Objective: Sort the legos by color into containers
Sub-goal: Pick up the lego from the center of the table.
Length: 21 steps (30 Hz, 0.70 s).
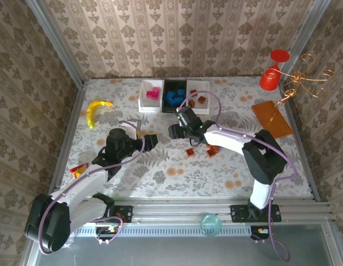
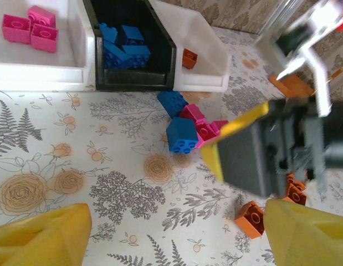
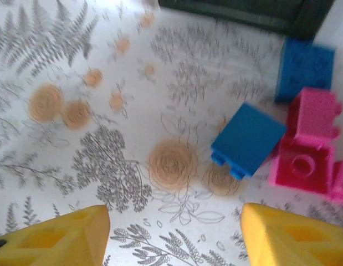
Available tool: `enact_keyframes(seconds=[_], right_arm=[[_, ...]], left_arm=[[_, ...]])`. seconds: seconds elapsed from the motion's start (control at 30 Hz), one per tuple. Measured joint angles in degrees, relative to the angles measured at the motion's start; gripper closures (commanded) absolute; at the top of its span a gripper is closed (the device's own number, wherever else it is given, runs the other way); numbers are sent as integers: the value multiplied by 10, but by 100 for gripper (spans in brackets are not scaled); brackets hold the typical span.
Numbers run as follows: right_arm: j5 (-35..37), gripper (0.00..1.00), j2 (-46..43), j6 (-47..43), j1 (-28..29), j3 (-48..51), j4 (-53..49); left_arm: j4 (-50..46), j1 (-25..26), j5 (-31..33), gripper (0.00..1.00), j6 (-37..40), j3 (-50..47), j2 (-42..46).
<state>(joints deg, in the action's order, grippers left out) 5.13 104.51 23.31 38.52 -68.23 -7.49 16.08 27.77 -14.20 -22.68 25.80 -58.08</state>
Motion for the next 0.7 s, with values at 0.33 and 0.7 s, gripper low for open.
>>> enact_keyframes(seconds=[0.33,0.7], right_arm=[[51,45,89,34,-3,-25,22],[97,43,124,55,-12,-56,34]], left_arm=[[-8,0,7,18,0,-15,15],[-14,0,14,18,4,-15,30]])
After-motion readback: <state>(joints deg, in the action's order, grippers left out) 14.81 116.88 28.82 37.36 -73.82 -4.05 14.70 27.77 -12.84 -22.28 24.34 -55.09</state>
